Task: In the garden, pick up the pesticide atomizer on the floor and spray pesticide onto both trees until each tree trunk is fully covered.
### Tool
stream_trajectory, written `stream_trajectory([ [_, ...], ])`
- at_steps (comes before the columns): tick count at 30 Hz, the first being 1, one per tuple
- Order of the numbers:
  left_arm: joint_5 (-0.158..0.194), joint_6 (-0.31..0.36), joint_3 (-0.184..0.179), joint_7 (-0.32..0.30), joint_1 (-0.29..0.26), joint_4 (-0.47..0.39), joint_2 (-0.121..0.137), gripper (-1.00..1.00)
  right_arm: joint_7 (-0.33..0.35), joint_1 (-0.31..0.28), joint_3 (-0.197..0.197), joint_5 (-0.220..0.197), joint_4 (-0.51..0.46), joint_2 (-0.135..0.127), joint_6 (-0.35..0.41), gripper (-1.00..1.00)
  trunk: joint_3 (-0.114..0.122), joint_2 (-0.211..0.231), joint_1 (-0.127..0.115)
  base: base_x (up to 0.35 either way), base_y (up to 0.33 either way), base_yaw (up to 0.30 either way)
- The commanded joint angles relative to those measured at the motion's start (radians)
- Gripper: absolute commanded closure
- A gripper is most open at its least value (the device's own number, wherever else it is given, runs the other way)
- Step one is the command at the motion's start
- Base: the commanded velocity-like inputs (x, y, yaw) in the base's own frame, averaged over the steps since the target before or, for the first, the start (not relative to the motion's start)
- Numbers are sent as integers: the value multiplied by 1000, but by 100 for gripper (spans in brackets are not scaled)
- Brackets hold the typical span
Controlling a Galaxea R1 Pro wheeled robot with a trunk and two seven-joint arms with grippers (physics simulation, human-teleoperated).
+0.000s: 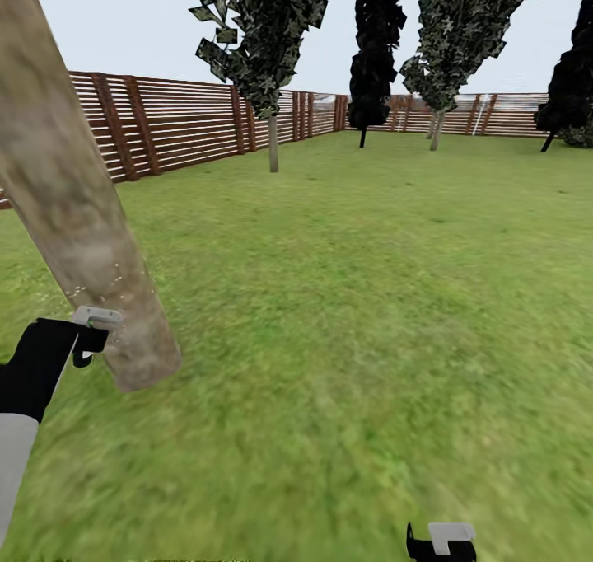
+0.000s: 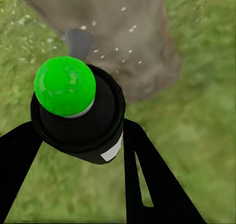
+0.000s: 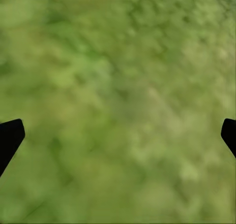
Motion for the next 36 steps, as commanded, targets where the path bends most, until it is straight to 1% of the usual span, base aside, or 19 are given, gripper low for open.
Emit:
stream_trajectory([
  [1,-1,0,0,0,0,0,0,100,0,0,0,0,0,0,0,-100,0,0,0,5,-11,269],
  [10,-1,1,-1,1,2,1,1,100,1,0,0,1,0,-1,0,-100,0,0,0,76,-229,48],
  [11,-5,1,-1,1,2,1,1,100,1,0,0,1,0,-1,0,-100,0,0,0,94,-262,0],
  [13,-29,1,0,1,2,2,1,100,1,0,0,2,0,-2,0,-100,0,0,0,99,-262,0],
  [15,-40,3,4,1,7,3,3,100,2,0,0,1,0,-2,0,-100,0,0,0,129,-259,0],
  [17,-47,3,11,4,40,3,7,100,2,0,0,1,0,-2,0,-100,0,0,0,165,-223,0],
  [18,-49,3,15,22,59,2,8,100,1,0,0,0,0,-2,0,-100,0,0,0,188,-194,0],
  [19,-50,2,17,56,75,3,6,100,1,0,0,0,0,-2,0,-100,0,0,0,210,-181,0],
  [20,-47,2,17,92,82,3,3,100,1,0,0,0,0,-1,0,-100,0,0,0,221,-174,77],
  [21,-45,2,18,110,85,6,1,100,1,0,0,0,0,0,0,-100,0,0,0,225,-172,170],
  [22,-42,1,18,121,87,13,-6,100,1,0,0,0,0,0,0,-100,0,0,0,227,-170,234],
  [23,-43,1,18,126,88,16,-24,100,1,0,0,0,0,0,0,-100,0,0,0,228,-170,260],
  [24,-44,1,19,130,88,18,-50,100,1,0,0,0,0,0,0,-100,0,0,0,229,-169,270],
  [25,-45,1,19,147,93,19,-66,100,1,0,0,0,0,0,0,-100,0,0,0,229,-164,274],
  [27,-44,1,22,192,96,35,-71,100,2,0,0,0,0,0,0,-100,0,0,0,173,-87,277],
  [29,-48,-7,130,209,102,117,-66,100,2,0,0,0,0,0,0,-100,0,0,0,21,-8,277],
  [30,-47,-13,151,215,136,133,-76,100,2,1,0,0,0,0,0,-100,0,0,0,1,0,208],
  [32,-47,-16,152,220,142,127,-98,100,-2,0,0,0,0,0,0,-100,0,0,0,70,-33,63],
  [36,-43,-16,152,329,143,122,-157,100,-3,0,-1,0,0,-1,0,-100,0,0,0,220,-150,6],
])
